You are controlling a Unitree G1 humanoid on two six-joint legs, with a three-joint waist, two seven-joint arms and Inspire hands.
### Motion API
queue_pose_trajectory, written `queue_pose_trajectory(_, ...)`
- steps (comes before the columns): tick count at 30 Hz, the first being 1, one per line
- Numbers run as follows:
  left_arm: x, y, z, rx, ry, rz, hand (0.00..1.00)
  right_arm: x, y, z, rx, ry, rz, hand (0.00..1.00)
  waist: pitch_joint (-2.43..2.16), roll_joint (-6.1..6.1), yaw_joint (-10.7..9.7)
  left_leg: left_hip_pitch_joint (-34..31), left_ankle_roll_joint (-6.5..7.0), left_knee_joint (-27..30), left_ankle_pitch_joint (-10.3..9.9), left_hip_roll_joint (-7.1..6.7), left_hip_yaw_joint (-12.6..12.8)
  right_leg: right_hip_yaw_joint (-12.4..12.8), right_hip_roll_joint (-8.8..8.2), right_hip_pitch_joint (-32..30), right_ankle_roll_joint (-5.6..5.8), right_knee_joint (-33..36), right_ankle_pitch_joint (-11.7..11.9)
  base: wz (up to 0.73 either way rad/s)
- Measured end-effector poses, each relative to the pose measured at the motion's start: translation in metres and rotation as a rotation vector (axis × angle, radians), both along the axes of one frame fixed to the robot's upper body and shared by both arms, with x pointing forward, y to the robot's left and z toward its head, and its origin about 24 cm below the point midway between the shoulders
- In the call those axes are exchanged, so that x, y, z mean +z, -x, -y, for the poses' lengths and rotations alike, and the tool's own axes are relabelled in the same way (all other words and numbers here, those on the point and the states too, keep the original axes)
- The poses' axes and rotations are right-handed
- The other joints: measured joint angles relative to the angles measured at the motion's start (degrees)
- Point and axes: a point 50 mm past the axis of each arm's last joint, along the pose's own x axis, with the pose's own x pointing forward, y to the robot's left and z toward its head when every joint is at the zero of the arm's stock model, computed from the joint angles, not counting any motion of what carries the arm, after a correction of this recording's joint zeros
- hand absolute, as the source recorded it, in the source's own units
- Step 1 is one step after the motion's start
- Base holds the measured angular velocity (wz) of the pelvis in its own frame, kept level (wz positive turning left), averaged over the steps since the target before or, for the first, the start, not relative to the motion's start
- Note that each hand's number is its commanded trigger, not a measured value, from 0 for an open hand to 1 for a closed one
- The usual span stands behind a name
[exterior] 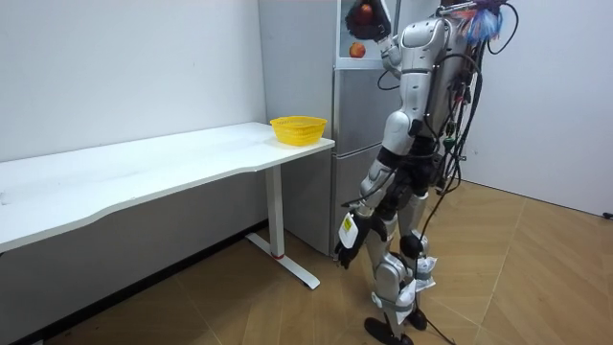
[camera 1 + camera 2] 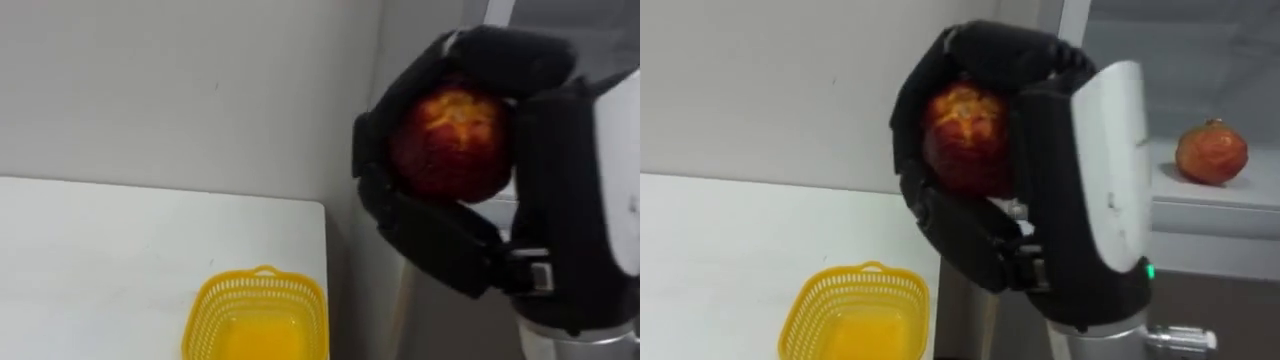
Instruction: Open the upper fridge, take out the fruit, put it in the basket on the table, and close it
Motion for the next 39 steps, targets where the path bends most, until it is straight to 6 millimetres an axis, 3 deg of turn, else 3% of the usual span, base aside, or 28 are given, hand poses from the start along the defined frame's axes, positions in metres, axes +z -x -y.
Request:
queue_pose_trajectory(5,0.000,0.001,0.000,0.000,0.000,-0.006,0.00,-0.017,-0.014,-0.005,-0.034,0.076,-0.088,1.00,0.25,-0.27,2.1,-0.2,-0.01,0.0,0.0,0.00,-0.8,-1.4,-0.07,0.0,0.02,0.0,0.0,0.09)
queue_pose_trajectory(7,0.000,-0.001,0.000,0.000,-0.001,-0.001,0.00,-0.023,-0.023,-0.008,-0.050,0.110,-0.119,1.00,0.61,-0.68,3.0,-0.4,-0.03,0.0,0.0,0.00,-0.8,-1.4,-0.06,-0.2,0.03,0.0,0.0,0.00)
queue_pose_trajectory(12,0.001,-0.001,-0.002,0.015,0.010,-0.008,0.00,-0.032,-0.036,-0.005,-0.111,0.164,-0.163,1.00,0.33,-1.34,3.9,-1.4,-0.02,0.8,0.0,-0.20,-2.2,-2.5,-0.23,-0.6,0.03,0.0,0.0,0.13)
queue_pose_trajectory(20,0.002,0.002,-0.007,0.044,0.008,-0.011,0.00,-0.034,-0.054,-0.005,-0.138,0.208,-0.184,1.00,0.43,-1.17,5.1,-2.0,-0.02,1.4,0.0,-0.30,-3.3,-3.0,-0.29,-0.4,0.11,0.0,-0.1,0.08)
queue_pose_trajectory(25,0.005,0.000,-0.014,0.037,-0.010,0.004,0.00,-0.061,-0.070,0.000,-0.183,0.292,-0.315,1.00,0.49,-1.30,6.9,-1.7,-0.02,1.3,0.0,-0.51,-3.6,-3.2,-0.50,0.0,0.31,0.0,-0.2,0.02)
queue_pose_trajectory(30,0.006,-0.002,-0.015,0.030,-0.006,0.008,0.00,-0.071,-0.072,-0.003,-0.193,0.351,-0.355,1.00,0.85,-2.00,7.5,-2.0,0.17,1.3,0.4,-0.88,-4.0,-4.0,-0.92,-0.1,0.36,0.0,-0.2,0.05)
queue_pose_trajectory(34,0.006,-0.006,-0.015,0.016,-0.005,0.021,0.00,-0.076,-0.074,-0.001,-0.198,0.370,-0.384,1.00,0.83,-2.75,8.5,-2.0,0.21,1.4,0.4,-0.97,-4.1,-4.5,-1.04,0.1,0.37,0.0,-0.2,0.02)
queue_pose_trajectory(39,0.007,-0.005,-0.016,0.025,-0.009,0.018,0.00,-0.081,-0.075,-0.002,-0.199,0.387,-0.409,1.00,0.87,-2.68,8.6,-2.0,0.24,1.5,0.4,-1.01,-4.2,-4.6,-1.07,0.2,0.37,-0.1,-0.2,0.01)
